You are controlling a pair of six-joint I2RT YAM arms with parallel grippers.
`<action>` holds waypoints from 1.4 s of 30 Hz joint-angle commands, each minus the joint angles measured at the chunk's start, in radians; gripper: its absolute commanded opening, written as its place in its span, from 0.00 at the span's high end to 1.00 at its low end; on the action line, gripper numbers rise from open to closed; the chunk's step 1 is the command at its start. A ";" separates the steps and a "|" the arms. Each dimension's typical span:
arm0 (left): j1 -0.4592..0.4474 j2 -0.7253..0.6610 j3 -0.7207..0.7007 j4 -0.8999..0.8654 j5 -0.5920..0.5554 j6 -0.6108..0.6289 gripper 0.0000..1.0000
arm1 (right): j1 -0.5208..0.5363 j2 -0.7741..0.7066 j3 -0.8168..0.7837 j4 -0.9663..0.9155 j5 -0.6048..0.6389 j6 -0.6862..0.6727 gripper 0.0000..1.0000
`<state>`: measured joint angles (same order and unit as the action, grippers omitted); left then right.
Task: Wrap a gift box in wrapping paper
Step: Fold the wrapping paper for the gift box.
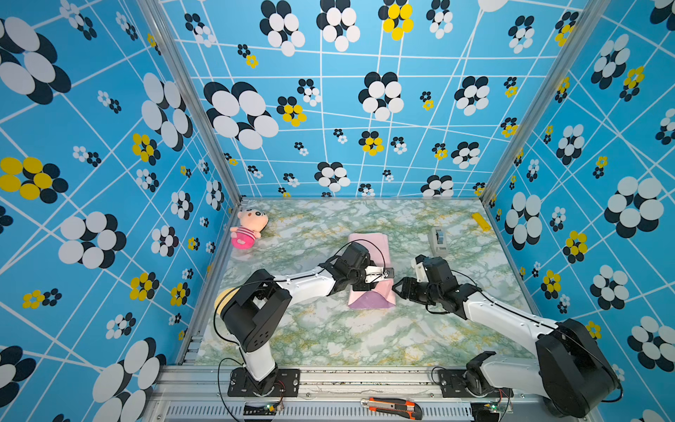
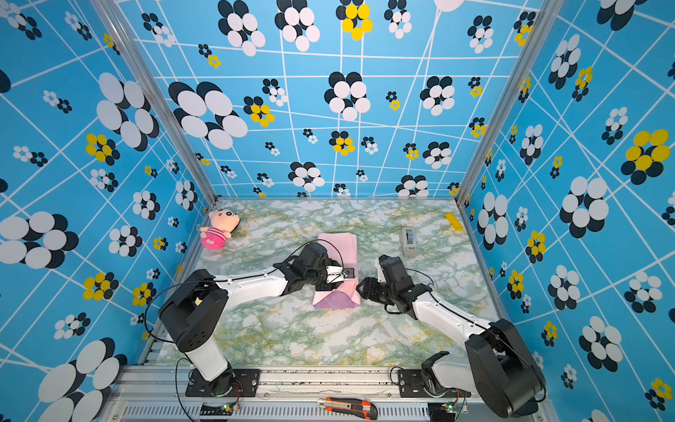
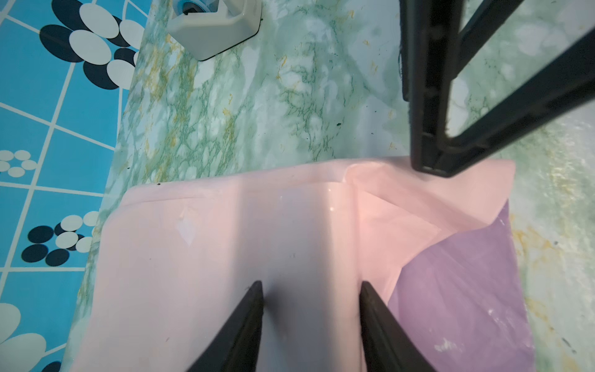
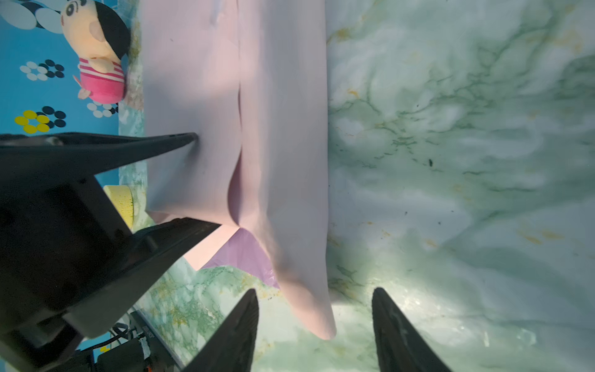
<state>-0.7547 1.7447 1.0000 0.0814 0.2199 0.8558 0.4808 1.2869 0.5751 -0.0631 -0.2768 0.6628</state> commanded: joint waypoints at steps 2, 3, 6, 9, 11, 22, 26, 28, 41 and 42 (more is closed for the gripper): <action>-0.003 0.021 0.014 -0.066 0.013 -0.013 0.53 | -0.002 0.059 0.066 -0.012 0.033 -0.051 0.41; -0.003 0.019 0.012 -0.066 0.014 -0.012 0.54 | -0.001 0.075 0.073 -0.012 0.030 -0.053 0.43; -0.003 0.018 0.011 -0.064 0.016 -0.012 0.54 | 0.010 0.106 0.083 0.005 0.037 -0.061 0.49; -0.002 0.017 0.011 -0.065 0.018 -0.008 0.55 | 0.026 0.138 0.099 0.012 0.047 -0.066 0.52; -0.003 0.016 0.009 -0.065 0.020 -0.008 0.55 | 0.038 0.160 0.109 0.023 0.048 -0.068 0.55; -0.002 0.015 0.006 -0.060 0.030 -0.009 0.56 | 0.088 0.240 0.143 0.025 0.169 -0.084 0.69; -0.003 0.012 0.003 -0.057 0.029 -0.009 0.56 | 0.118 0.270 0.171 0.031 0.191 -0.099 0.57; -0.002 0.015 0.005 -0.057 0.031 -0.009 0.56 | 0.131 0.283 0.183 0.025 0.218 -0.103 0.57; -0.003 0.013 0.003 -0.055 0.030 -0.015 0.56 | 0.209 0.302 0.177 0.054 0.336 0.024 0.80; -0.003 0.015 0.004 -0.054 0.030 -0.016 0.56 | 0.213 0.299 0.180 0.045 0.326 0.037 0.72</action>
<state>-0.7540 1.7447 1.0035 0.0757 0.2249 0.8577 0.6701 1.5703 0.7399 -0.0284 0.0261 0.6586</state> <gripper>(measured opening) 0.445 0.246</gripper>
